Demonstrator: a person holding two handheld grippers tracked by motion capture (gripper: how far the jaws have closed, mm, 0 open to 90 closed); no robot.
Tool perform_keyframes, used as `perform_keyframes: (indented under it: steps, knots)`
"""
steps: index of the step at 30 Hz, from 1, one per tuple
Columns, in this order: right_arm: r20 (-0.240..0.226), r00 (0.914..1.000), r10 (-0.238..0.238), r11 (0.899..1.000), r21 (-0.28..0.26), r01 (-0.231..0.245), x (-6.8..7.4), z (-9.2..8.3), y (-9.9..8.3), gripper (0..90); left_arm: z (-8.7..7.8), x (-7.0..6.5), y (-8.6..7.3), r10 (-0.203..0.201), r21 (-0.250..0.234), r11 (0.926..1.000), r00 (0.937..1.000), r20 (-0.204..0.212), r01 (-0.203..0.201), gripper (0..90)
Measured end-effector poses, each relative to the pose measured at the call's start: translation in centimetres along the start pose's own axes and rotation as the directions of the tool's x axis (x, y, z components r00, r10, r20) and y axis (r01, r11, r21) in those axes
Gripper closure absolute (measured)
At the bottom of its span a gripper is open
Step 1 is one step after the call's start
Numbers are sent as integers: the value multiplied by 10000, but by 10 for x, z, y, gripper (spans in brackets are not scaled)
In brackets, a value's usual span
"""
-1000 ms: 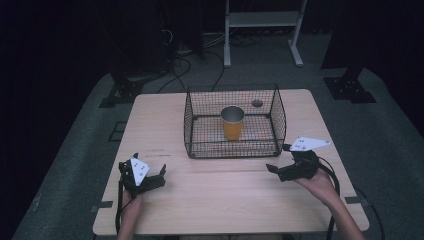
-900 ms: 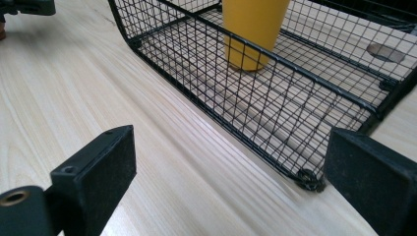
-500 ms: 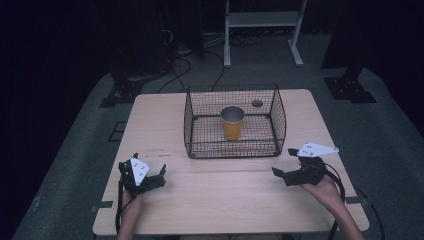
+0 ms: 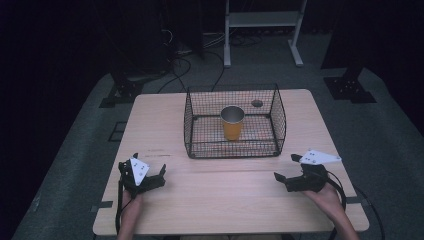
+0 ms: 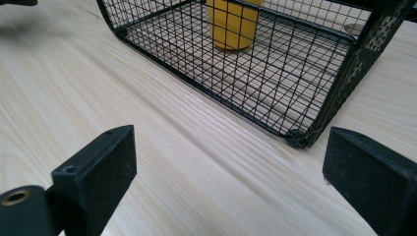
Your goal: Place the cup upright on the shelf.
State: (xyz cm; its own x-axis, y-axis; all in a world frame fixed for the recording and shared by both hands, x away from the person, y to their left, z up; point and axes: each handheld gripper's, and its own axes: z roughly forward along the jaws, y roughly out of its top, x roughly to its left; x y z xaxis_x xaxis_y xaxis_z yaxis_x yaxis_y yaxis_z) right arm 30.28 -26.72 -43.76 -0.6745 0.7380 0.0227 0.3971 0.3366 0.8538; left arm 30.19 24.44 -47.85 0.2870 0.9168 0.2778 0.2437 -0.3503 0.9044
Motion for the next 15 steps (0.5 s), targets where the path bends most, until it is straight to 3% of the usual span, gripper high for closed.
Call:
perform_keyframes:
  steps: [8, 10, 15]
  knots:
    - [49, 9990, 450, 9982, -399, -448, 5, -4, -17, 54, 0, 0, 0, 21, 4, 10000, 10000, -7, -21, 0]
    - [16, 9969, 784, 9948, -651, -781, 6, -6, -26, 54, 0, 0, 0, 26, 3, 10000, 10000, -18, -26, 0]
    - [27, 9975, 708, 9960, -553, -706, 15, -8, -36, 54, 0, 0, 0, 22, 7, 10000, 10000, -13, -22, 0]
